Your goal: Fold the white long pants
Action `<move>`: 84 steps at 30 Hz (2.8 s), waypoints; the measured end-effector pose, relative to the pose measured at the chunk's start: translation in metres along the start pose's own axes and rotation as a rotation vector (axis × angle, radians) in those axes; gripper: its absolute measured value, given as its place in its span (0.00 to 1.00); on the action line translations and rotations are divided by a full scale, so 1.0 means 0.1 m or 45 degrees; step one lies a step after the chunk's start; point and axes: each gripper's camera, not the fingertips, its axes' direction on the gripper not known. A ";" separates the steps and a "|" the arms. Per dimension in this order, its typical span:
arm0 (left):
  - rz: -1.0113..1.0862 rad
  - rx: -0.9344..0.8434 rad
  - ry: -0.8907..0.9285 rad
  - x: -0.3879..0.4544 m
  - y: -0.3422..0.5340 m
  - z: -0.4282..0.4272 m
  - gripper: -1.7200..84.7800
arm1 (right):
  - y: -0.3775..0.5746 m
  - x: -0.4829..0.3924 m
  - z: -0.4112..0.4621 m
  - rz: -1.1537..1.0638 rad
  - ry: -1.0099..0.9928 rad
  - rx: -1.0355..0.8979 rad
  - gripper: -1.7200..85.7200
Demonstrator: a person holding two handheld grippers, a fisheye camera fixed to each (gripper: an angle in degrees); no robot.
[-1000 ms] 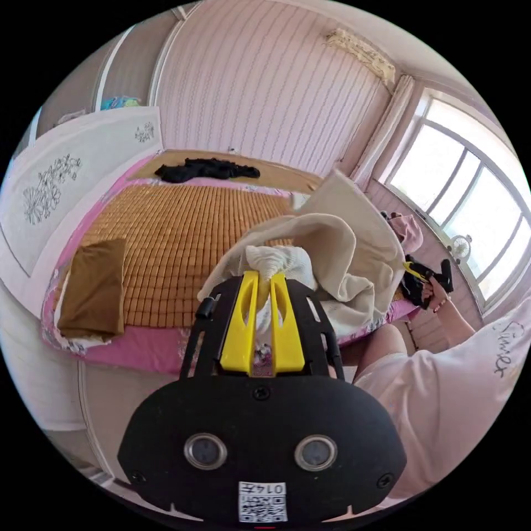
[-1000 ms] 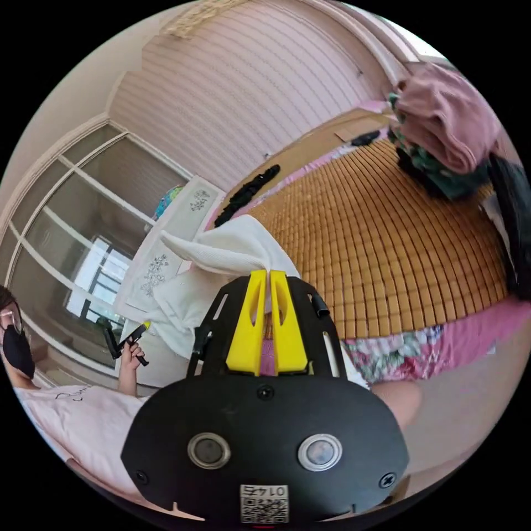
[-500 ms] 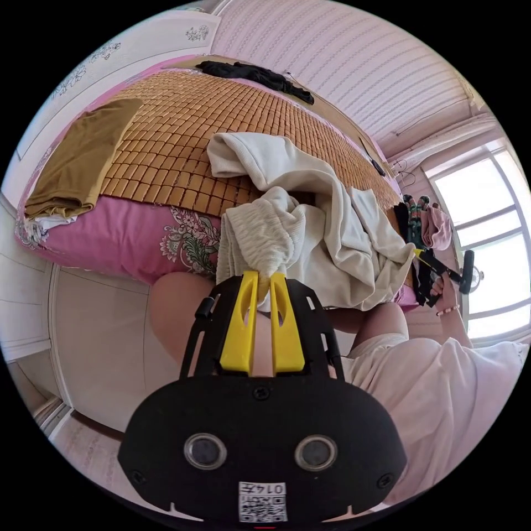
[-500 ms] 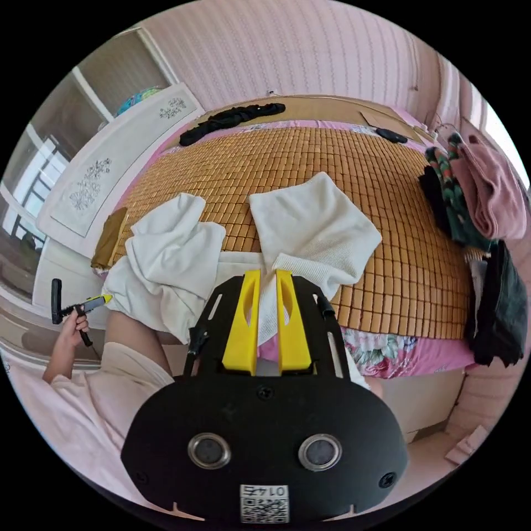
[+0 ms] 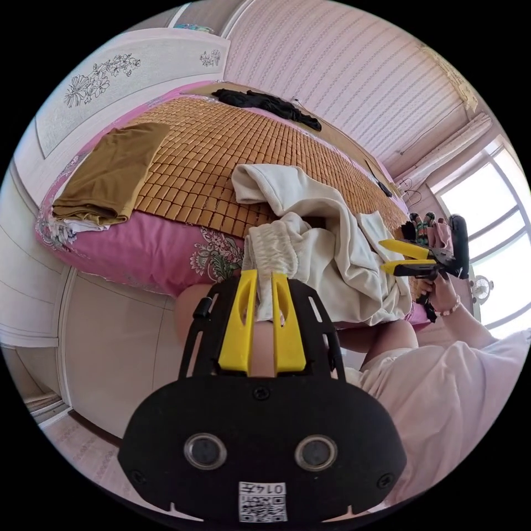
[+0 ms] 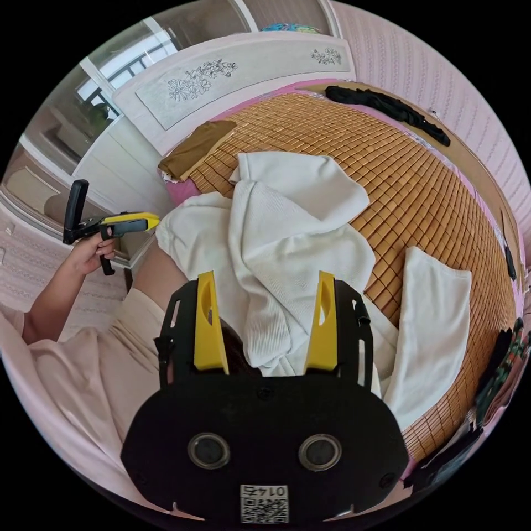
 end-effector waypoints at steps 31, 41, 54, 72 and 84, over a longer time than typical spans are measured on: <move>0.227 0.215 0.001 0.65 -1.28 -0.39 0.01 | 0.19 1.82 -2.36 0.240 -0.363 0.816 0.07; 0.125 0.695 -0.007 0.21 -0.71 -1.44 0.01 | 2.47 1.97 -2.68 0.223 -0.242 1.110 0.08; -0.296 0.066 0.053 -0.32 0.14 -0.21 0.04 | 3.35 2.22 -1.46 1.002 -0.300 0.561 0.02; 0.271 -0.353 -0.211 0.67 -0.67 0.84 0.18 | -0.43 0.92 0.42 -0.088 0.236 -0.224 0.25; 0.345 -0.312 -0.229 0.93 -0.55 0.67 0.05 | 0.15 0.72 0.10 0.144 0.034 0.010 0.08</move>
